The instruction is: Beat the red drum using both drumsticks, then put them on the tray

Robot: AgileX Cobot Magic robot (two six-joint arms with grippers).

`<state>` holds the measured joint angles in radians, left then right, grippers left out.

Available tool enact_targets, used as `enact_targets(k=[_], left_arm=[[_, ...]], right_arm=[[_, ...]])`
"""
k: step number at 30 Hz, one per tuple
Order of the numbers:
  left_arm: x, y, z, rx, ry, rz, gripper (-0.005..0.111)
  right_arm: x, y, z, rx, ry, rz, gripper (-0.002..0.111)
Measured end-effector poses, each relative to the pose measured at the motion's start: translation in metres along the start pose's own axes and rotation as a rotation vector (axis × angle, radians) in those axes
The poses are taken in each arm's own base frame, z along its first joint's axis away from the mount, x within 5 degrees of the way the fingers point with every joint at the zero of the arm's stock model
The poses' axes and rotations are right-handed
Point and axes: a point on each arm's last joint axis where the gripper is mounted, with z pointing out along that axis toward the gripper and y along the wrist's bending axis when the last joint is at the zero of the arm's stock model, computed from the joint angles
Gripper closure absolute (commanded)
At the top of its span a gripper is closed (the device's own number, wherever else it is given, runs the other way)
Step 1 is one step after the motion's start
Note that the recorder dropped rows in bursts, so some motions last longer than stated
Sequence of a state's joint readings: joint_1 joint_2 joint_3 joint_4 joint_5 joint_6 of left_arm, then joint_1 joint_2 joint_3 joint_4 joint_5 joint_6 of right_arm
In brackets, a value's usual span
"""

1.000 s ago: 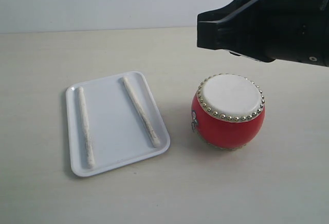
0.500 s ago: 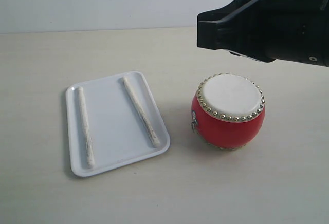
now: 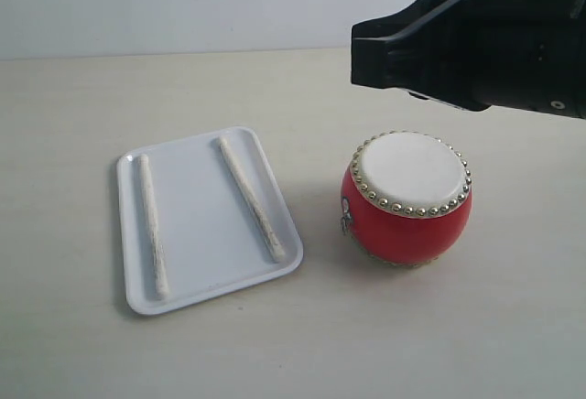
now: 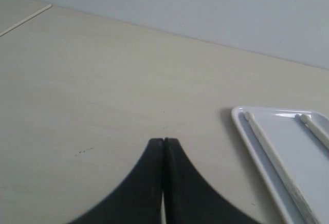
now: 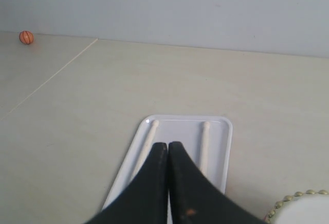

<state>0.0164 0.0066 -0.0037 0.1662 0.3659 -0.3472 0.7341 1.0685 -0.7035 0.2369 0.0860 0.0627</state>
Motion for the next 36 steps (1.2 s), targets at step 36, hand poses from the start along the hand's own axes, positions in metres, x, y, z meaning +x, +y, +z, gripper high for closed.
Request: enact_targets(k=[36], left_arm=[[0.0, 0.0, 0.0, 0.0, 0.0, 0.004, 0.107]], right_arm=[[0.075, -0.081, -0.149, 0.718, -0.43, -0.111, 0.108]])
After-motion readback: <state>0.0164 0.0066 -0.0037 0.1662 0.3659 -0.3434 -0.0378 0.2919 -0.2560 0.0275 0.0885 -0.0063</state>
